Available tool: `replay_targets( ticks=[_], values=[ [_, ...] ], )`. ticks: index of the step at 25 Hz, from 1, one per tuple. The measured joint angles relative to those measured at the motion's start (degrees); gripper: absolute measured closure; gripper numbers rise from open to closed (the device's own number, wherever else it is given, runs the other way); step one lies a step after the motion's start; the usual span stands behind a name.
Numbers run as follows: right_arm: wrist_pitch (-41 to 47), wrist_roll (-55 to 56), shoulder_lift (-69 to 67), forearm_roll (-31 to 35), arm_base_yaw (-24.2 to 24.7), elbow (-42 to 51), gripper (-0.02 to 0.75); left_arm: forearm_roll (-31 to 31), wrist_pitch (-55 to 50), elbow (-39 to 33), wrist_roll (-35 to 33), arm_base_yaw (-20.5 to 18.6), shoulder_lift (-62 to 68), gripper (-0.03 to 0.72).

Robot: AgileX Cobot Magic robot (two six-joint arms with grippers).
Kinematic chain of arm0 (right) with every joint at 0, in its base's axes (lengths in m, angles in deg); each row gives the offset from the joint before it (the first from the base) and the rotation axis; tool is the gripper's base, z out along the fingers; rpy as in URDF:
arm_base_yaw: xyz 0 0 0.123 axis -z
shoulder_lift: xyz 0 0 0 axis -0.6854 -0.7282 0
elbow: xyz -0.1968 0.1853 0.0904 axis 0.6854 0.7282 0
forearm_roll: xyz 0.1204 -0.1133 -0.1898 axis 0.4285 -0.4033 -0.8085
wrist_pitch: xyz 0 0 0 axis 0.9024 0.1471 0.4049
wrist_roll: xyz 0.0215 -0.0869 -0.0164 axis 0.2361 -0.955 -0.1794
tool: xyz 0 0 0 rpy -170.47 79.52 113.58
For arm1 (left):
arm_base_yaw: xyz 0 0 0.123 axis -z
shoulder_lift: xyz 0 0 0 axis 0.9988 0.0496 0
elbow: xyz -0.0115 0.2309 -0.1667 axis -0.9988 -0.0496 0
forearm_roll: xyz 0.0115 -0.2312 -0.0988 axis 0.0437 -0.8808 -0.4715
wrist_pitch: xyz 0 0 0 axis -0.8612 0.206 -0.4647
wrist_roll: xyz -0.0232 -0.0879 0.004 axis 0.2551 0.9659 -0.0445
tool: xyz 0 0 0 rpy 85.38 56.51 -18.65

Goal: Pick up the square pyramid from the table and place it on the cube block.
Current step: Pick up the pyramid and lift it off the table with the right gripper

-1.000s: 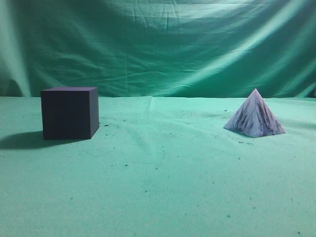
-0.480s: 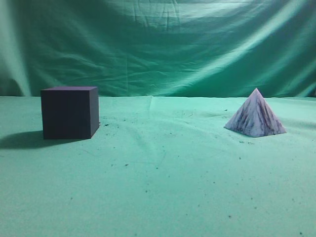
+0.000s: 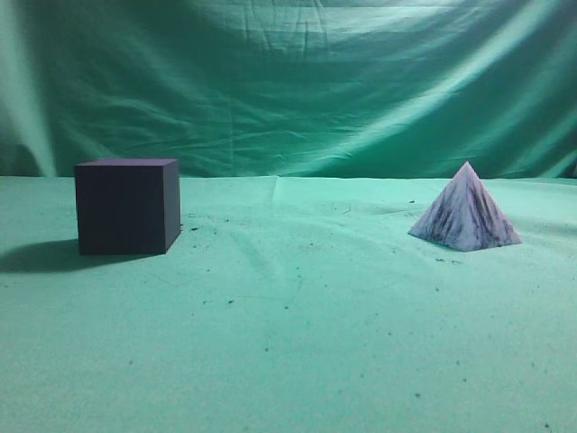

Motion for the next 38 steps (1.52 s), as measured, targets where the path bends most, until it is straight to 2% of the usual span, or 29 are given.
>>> replay_targets(
  ticks=[4,8,13,17,20,21,22,28,30,31,36,37,38],
  values=[
    [9.88,-1.37,-10.1,0.0,0.0,-5.8,0.738,0.0,0.0,0.0,0.0,0.0,0.0,0.688],
    [15.54,-9.03,-19.19,2.38,-0.99,-9.88,0.738,-0.1,0.0,0.0,0.0,0.0,0.0,0.688],
    [23.62,-11.85,-33.07,3.93,-9.26,-16.05,0.738,-0.1,0.0,0.0,0.0,0.0,0.0,0.688],
    [24.32,-9.09,-44.53,2.45,-15.41,-20.15,0.738,-0.1,0.0,0.0,0.0,0.0,0.0,0.688],
    [23.65,-8.85,-53.23,1.96,-17.93,-23.63,0.738,-0.32,0.0,0.0,0.0,0.0,0.0,0.688],
    [23.53,-8.73,-55.52,1.96,-18.23,-24.98,0.691,-0.32,0.0,0.0,0.0,0.0,0.0,0.688],
    [23.38,-8.73,-58.17,1.96,-18.33,-26.15,0.691,-0.44,0.0,0.0,0.0,0.0,0.0,0.688],
    [22.56,-8.73,-70.89,1.96,-18.33,-33.31,0.21,-0.51,0.0,0.0,0.0,0.0,0.0,0.688],
    [22.44,-8.73,-74.72,2.14,-18.33,-35.16,0.108,-0.51,0.0,0.0,0.0,0.0,0.0,0.688],
    [22.35,-8.73,-76.56,2.29,-18.33,-36.11,0.081,-0.51,0.0,0.0,0.0,0.0,0.0,0.688],
    [22.32,-8.73,-84.18,2.41,-18.33,-39.73,0.092,-0.51,0.0,0.0,0.0,0.0,0.0,0.688],
    [22.32,-8.73,-85.62,2.41,-18.33,-40.43,0.147,-0.51,0.0,0.0,0.0,0.0,0.0,0.688],
    [22.44,-8.73,-87.01,2.41,-18.33,-41.16,0.162,-0.51,0.0,0.0,0.0,0.0,0.0,0.688]
  ],
)
